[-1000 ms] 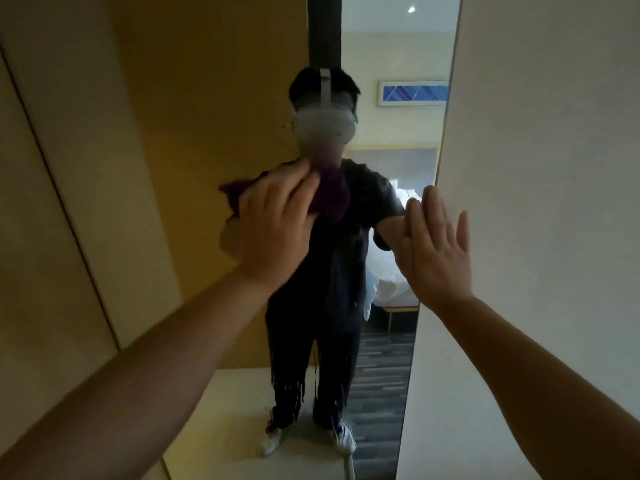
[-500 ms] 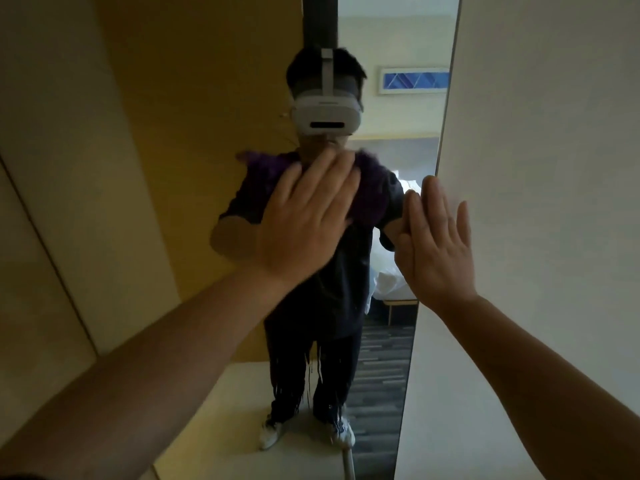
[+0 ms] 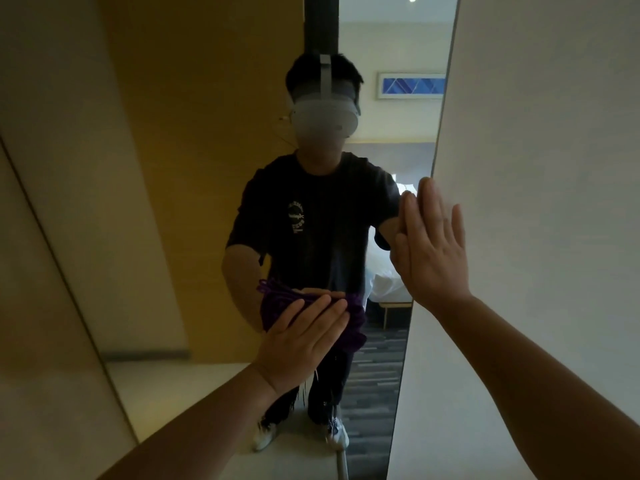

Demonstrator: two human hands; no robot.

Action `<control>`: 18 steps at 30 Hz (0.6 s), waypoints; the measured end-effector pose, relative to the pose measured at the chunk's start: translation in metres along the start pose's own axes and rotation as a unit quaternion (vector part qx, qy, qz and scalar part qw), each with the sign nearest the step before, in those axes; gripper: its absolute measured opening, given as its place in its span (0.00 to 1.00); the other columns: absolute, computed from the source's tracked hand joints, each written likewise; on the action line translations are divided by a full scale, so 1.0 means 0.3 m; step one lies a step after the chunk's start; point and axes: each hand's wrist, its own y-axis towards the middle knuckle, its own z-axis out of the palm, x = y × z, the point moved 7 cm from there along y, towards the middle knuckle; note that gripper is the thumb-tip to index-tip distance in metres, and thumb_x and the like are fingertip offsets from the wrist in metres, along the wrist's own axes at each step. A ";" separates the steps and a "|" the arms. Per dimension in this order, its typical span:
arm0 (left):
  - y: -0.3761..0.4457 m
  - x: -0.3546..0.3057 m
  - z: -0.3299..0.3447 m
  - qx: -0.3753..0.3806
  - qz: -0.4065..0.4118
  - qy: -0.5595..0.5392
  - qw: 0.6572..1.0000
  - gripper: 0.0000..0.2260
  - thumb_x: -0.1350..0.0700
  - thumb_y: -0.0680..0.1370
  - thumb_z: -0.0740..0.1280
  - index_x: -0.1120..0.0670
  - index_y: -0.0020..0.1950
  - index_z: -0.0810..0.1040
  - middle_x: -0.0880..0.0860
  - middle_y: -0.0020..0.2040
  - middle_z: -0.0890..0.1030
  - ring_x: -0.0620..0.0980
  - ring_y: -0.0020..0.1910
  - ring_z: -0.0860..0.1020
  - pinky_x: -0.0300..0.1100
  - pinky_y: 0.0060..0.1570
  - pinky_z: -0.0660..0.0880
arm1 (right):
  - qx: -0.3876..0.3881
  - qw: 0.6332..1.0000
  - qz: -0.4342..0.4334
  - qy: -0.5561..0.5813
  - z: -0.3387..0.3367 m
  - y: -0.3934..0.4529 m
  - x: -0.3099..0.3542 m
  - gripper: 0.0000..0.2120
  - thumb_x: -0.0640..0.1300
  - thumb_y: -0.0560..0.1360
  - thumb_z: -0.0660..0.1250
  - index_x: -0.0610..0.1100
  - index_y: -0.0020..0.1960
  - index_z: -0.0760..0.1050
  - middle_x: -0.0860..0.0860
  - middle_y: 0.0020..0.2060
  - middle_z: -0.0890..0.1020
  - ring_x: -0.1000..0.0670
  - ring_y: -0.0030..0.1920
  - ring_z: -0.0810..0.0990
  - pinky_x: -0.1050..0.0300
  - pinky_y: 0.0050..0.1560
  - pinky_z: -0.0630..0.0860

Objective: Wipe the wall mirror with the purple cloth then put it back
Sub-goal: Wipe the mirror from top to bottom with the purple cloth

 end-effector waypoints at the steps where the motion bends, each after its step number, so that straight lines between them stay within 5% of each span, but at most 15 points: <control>1: 0.005 0.003 -0.005 0.008 -0.001 -0.007 1.000 0.18 0.58 0.84 0.54 0.52 0.74 0.69 0.51 0.73 0.71 0.52 0.71 0.69 0.51 0.70 0.64 | 0.007 1.000 -0.001 -0.002 -0.007 -0.002 0.002 0.25 0.51 0.85 0.46 0.43 0.80 0.51 0.41 0.79 0.53 0.40 0.79 0.51 0.37 0.77 0.48; 9: 0.273 0.194 -0.146 -0.045 -0.082 -0.009 0.996 0.19 0.59 0.78 0.68 0.55 0.69 0.74 0.53 0.70 0.74 0.55 0.69 0.72 0.53 0.67 0.67 | 0.062 0.995 0.071 -0.018 -0.050 -0.047 -0.151 0.29 0.55 0.84 0.42 0.42 0.80 0.48 0.47 0.79 0.45 0.46 0.80 0.42 0.43 0.79 0.41; 18: 0.836 0.453 -0.375 -0.166 -0.145 0.015 0.975 0.21 0.55 0.79 0.66 0.58 0.72 0.71 0.56 0.71 0.72 0.57 0.71 0.69 0.53 0.69 0.62 | 0.094 0.992 0.070 -0.055 -0.003 -0.074 -0.263 0.31 0.55 0.83 0.46 0.42 0.80 0.44 0.45 0.80 0.45 0.43 0.80 0.42 0.38 0.78 0.47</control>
